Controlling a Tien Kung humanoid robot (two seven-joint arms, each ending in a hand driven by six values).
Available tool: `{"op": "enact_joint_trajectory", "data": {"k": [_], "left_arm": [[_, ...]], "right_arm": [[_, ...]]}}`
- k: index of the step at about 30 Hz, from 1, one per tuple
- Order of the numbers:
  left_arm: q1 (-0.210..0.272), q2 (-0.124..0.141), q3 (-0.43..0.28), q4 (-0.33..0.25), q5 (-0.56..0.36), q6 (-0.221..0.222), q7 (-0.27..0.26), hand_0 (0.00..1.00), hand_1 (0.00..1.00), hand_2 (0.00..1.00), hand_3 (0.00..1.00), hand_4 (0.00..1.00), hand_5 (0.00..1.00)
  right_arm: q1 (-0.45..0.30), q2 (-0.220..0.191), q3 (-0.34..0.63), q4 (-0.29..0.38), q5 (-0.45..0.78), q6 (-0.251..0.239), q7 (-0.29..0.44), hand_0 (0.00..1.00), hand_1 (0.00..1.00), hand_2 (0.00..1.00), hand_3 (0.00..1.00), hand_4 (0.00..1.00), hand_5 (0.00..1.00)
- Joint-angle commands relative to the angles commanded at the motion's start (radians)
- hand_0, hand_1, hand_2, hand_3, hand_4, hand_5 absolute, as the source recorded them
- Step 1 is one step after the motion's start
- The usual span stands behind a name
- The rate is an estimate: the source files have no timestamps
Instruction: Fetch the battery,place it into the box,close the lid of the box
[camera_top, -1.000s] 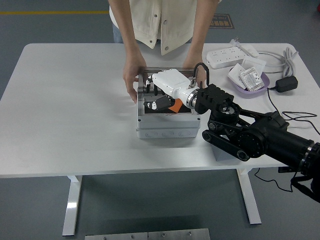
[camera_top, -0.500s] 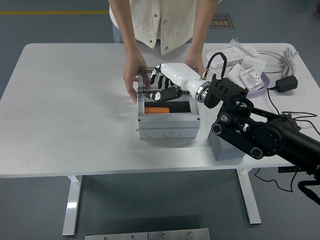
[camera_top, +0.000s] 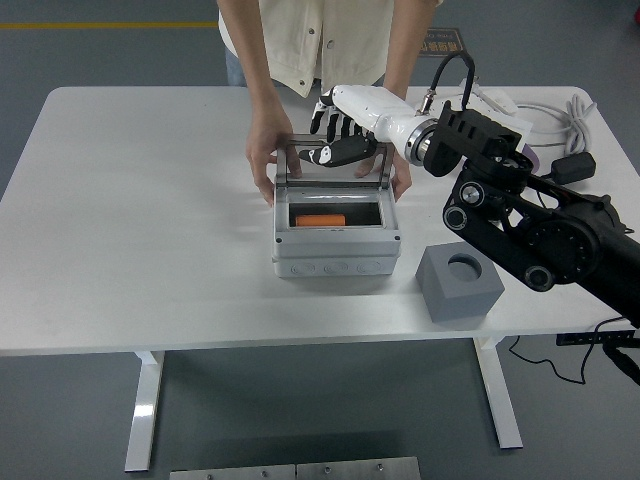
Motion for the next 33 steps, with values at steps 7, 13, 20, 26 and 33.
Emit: {"op": "enact_joint_trajectory", "data": {"k": [7,13,20,26,33], "left_arm": [[-0.002,0.004,-0.004,0.000,0.010,-0.002,0.003,0.643,0.724,0.668,0.628,0.678,0.418],[-0.003,0.009,-0.014,0.000,0.026,-0.005,0.006,0.642,0.724,0.668,0.628,0.676,0.415],[-0.007,0.012,-0.004,0.000,0.018,-0.005,0.004,0.642,0.725,0.667,0.628,0.676,0.415],[-0.005,0.011,-0.005,0.000,0.018,-0.004,0.003,0.642,0.724,0.666,0.627,0.677,0.416],[-0.005,0.009,-0.007,0.000,0.017,-0.003,0.002,0.643,0.725,0.666,0.628,0.677,0.416]], "right_arm": [[0.083,0.037,-0.043,-0.149,0.058,-0.055,0.061,0.388,0.420,0.473,0.574,0.860,0.547],[0.134,0.071,-0.093,-0.297,0.130,-0.104,0.112,0.448,0.446,0.490,0.575,0.864,0.578],[0.136,0.096,-0.130,-0.402,0.158,-0.142,0.141,0.580,0.469,0.501,0.579,0.870,0.626],[0.110,0.098,-0.163,-0.404,0.170,-0.150,0.139,0.590,0.470,0.506,0.581,0.864,0.624],[0.080,0.080,-0.185,-0.343,0.161,-0.131,0.112,0.602,0.473,0.519,0.584,0.890,0.704]]}}
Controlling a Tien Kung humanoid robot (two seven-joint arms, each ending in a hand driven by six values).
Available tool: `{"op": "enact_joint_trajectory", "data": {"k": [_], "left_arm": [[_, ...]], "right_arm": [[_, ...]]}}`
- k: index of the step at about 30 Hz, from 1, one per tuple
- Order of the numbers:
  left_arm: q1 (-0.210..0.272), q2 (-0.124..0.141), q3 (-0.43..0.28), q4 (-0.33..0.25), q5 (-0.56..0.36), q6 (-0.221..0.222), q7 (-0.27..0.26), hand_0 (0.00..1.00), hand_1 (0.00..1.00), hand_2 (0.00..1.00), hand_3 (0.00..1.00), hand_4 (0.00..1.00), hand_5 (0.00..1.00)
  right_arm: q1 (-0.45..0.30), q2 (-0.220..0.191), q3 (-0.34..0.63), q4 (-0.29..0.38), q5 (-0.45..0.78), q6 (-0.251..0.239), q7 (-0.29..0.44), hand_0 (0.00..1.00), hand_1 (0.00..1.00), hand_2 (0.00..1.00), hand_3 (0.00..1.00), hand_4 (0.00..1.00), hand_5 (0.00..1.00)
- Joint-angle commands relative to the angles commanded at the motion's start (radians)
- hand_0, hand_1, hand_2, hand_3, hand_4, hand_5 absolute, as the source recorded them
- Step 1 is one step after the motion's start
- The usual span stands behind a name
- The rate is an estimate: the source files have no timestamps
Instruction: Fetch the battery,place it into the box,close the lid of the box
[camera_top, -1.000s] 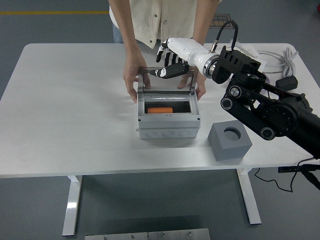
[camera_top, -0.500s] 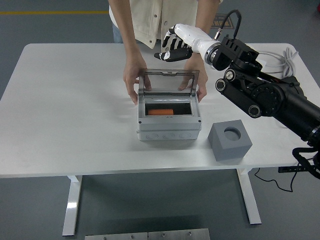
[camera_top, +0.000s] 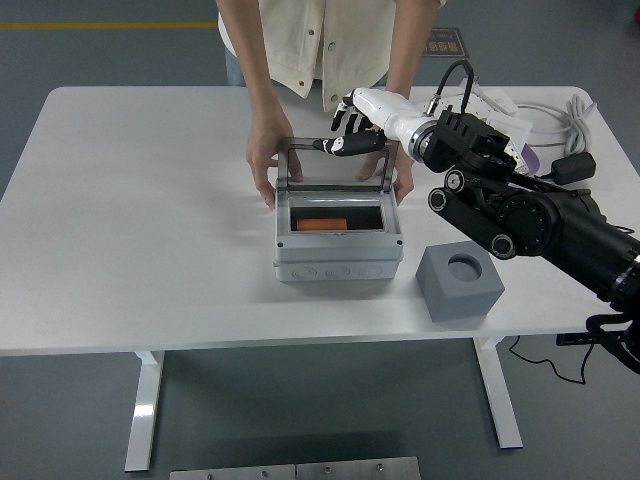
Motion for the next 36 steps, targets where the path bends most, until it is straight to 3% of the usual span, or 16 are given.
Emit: {"op": "enact_joint_trajectory", "data": {"k": [2,3,8,9,21,32,36], "left_arm": [[-0.001,-0.001,0.002,0.000,-0.003,0.001,-0.001,0.643,0.725,0.666,0.628,0.677,0.416],[-0.001,-0.001,0.003,0.000,-0.005,0.001,-0.001,0.642,0.725,0.666,0.628,0.677,0.415],[0.000,-0.002,0.004,0.000,-0.010,0.003,-0.002,0.642,0.725,0.666,0.628,0.677,0.415],[0.000,-0.002,0.006,0.000,-0.012,0.003,-0.003,0.642,0.725,0.663,0.627,0.676,0.414],[0.003,-0.002,0.023,0.000,-0.034,0.005,-0.007,0.642,0.725,0.664,0.627,0.678,0.417],[0.006,-0.005,0.018,0.000,-0.029,0.009,-0.005,0.641,0.725,0.663,0.627,0.677,0.417],[0.006,-0.005,0.029,0.000,-0.039,0.012,-0.007,0.641,0.725,0.663,0.626,0.676,0.415]], "right_arm": [[-0.007,-0.009,0.001,0.028,-0.011,0.009,-0.013,0.602,0.473,0.519,0.584,0.890,0.704],[-0.010,-0.014,0.001,0.042,-0.015,0.013,-0.019,0.617,0.482,0.536,0.590,0.923,0.843],[-0.019,-0.034,0.009,0.101,-0.030,0.030,-0.042,0.617,0.482,0.536,0.590,0.923,0.843],[-0.021,-0.039,0.010,0.114,-0.034,0.034,-0.047,0.648,0.502,0.552,0.591,0.951,0.980],[-0.043,-0.084,-0.010,0.232,-0.048,0.087,-0.103,0.638,0.499,0.551,0.597,0.958,0.998],[-0.081,-0.142,0.006,0.402,-0.053,0.225,-0.225,0.618,0.500,0.567,0.601,0.968,0.998],[-0.083,-0.148,0.010,0.428,-0.048,0.260,-0.254,0.605,0.500,0.572,0.601,0.969,0.998]]}}
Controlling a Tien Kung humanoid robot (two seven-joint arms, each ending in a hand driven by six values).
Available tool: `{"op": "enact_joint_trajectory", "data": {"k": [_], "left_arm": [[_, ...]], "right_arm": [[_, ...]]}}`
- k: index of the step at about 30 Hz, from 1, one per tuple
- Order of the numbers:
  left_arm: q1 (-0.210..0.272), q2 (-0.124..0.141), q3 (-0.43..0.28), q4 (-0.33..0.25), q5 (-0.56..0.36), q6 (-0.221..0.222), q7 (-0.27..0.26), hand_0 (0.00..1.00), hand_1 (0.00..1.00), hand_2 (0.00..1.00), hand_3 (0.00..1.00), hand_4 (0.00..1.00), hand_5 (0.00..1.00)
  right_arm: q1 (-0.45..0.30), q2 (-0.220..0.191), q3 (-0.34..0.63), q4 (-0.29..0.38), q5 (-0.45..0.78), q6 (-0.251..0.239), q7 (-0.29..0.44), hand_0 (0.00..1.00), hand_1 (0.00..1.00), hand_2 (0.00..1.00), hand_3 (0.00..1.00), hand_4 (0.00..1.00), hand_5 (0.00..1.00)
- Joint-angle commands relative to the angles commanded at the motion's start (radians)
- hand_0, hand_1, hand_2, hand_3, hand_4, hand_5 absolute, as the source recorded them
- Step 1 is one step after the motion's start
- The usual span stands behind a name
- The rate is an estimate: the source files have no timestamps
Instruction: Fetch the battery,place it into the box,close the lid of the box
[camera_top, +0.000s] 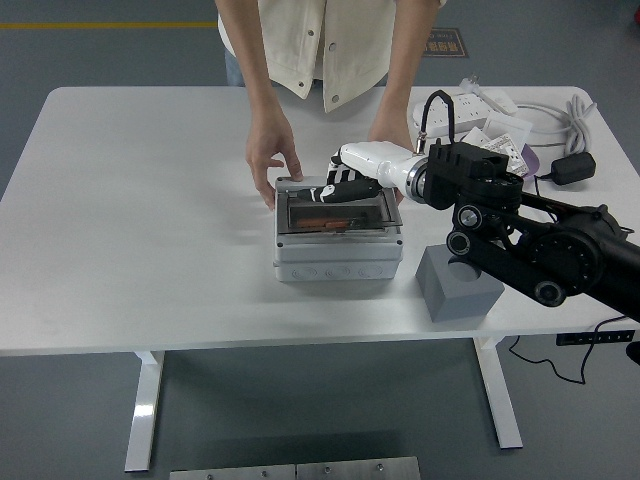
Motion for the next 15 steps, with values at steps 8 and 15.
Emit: {"op": "enact_joint_trajectory", "data": {"k": [8,15], "left_arm": [[0.000,-0.001,0.007,0.000,-0.006,0.002,0.000,0.641,0.725,0.661,0.626,0.675,0.413],[0.002,-0.003,-0.004,0.000,0.004,0.002,0.002,0.641,0.724,0.661,0.625,0.675,0.411]], "right_arm": [[-0.007,-0.002,0.001,0.018,0.005,0.033,-0.025,0.603,0.505,0.571,0.610,0.971,0.998],[-0.052,-0.007,0.086,0.043,-0.038,0.045,-0.033,0.601,0.508,0.580,0.616,0.970,0.998]]}}
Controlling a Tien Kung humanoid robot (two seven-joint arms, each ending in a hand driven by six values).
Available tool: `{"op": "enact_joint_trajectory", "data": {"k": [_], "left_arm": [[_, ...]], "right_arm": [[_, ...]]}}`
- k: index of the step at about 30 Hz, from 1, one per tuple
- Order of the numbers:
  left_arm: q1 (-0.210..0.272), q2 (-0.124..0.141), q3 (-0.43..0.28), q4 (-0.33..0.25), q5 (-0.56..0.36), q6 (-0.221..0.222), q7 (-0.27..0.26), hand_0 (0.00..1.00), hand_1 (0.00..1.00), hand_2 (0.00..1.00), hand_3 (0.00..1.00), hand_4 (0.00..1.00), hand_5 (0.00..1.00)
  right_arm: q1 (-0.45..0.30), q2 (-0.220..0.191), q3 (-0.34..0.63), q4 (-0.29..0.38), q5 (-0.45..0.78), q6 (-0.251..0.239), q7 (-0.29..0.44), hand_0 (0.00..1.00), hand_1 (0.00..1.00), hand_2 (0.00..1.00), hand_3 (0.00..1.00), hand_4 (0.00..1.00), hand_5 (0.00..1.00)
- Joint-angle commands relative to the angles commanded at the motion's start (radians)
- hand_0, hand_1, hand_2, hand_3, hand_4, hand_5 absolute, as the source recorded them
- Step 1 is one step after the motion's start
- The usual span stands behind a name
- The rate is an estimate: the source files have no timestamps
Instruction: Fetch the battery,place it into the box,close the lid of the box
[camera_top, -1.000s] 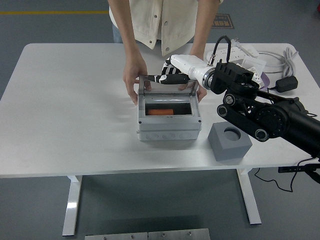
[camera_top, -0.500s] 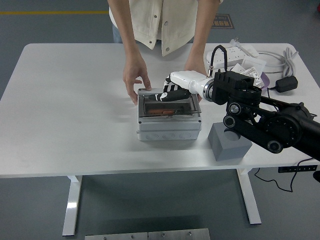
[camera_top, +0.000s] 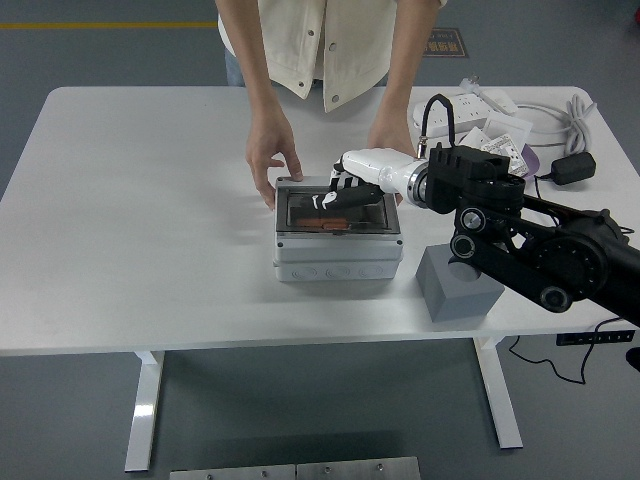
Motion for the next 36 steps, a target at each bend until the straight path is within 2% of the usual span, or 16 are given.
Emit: {"op": "enact_joint_trajectory", "data": {"k": [7,10,12,19,23,24,29,30,32,36], "left_arm": [[0.004,-0.005,-0.017,0.000,0.014,-0.001,0.002,0.642,0.725,0.660,0.626,0.673,0.406],[0.008,-0.008,-0.022,0.000,0.017,-0.002,0.002,0.642,0.725,0.660,0.626,0.673,0.406],[0.011,-0.010,-0.030,0.000,0.023,-0.003,0.003,0.641,0.724,0.659,0.625,0.674,0.408],[0.021,-0.013,-0.074,0.000,0.062,-0.006,0.007,0.641,0.724,0.660,0.626,0.674,0.405],[0.024,-0.014,-0.089,0.000,0.075,-0.006,0.007,0.641,0.724,0.660,0.626,0.674,0.405],[0.025,-0.015,-0.090,0.000,0.076,-0.007,0.007,0.641,0.724,0.659,0.626,0.673,0.405],[0.028,-0.017,-0.090,0.000,0.073,-0.007,0.005,0.641,0.724,0.659,0.626,0.673,0.405],[0.028,-0.017,-0.089,0.000,0.071,-0.007,0.005,0.642,0.724,0.659,0.627,0.674,0.404],[0.029,-0.017,-0.088,0.000,0.069,-0.007,0.004,0.642,0.724,0.659,0.627,0.674,0.404],[0.031,-0.017,-0.090,0.000,0.068,-0.009,0.004,0.642,0.724,0.659,0.627,0.674,0.404]], "right_arm": [[-0.120,-0.009,0.163,0.078,-0.059,0.022,-0.005,0.604,0.515,0.581,0.611,0.972,0.998],[-0.187,-0.014,0.252,0.116,-0.075,0.015,0.021,0.604,0.515,0.581,0.611,0.972,0.998],[-0.229,-0.022,0.305,0.131,-0.066,-0.009,0.058,0.600,0.513,0.578,0.613,0.975,0.998],[-0.373,-0.045,0.474,0.133,0.032,-0.168,0.236,0.573,0.505,0.561,0.595,0.977,0.998],[-0.459,-0.050,0.559,0.130,0.119,-0.282,0.361,0.573,0.505,0.561,0.595,0.977,0.998],[-0.477,-0.050,0.572,0.129,0.141,-0.308,0.392,0.554,0.488,0.531,0.536,0.978,0.974],[-0.561,-0.048,0.592,0.122,0.267,-0.447,0.548,0.554,0.488,0.531,0.536,0.978,0.974],[-0.573,-0.045,0.592,0.119,0.291,-0.469,0.574,0.524,0.465,0.509,0.479,0.968,0.939],[-0.599,-0.035,0.592,0.102,0.352,-0.519,0.633,0.524,0.465,0.509,0.479,0.968,0.939],[-0.636,-0.008,0.596,0.057,0.466,-0.572,0.726,0.524,0.465,0.509,0.479,0.968,0.939]]}}
